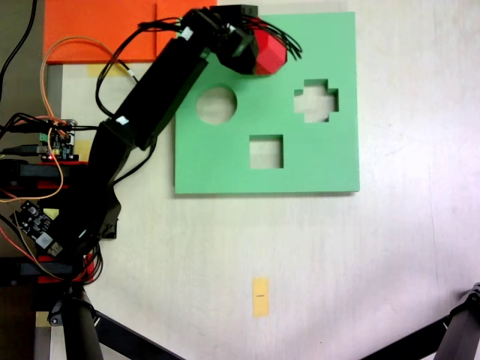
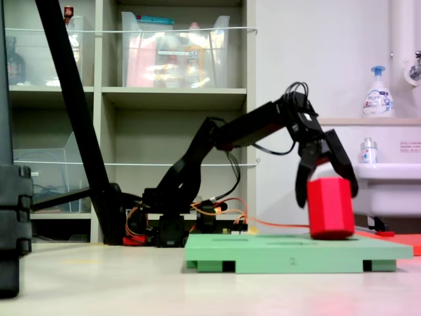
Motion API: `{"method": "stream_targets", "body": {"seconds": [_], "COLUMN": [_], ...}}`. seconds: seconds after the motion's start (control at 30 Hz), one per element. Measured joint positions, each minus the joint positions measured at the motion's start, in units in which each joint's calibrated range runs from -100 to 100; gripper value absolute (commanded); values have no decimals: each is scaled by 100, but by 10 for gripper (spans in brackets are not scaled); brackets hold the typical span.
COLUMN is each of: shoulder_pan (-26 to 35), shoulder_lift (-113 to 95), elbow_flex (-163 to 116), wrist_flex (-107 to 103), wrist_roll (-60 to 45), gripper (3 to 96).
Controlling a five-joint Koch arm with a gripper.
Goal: Put the octagonal pillar block into the corresponding hole
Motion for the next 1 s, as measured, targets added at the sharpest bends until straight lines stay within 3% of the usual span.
{"method": "stream_targets", "body": {"seconds": [0.47,0.73,0.8,0.9,1.0], "shoulder_pan": [10,10,5,-20,-24], "shoulder_lift": [178,397,465,684,725], "elbow_flex": [-29,-20,-10,0,-10], "wrist_flex": [235,313,323,617,754], "wrist_roll": [-20,-503,-523,-654,-689], "gripper": [298,380,404,562,644]}}
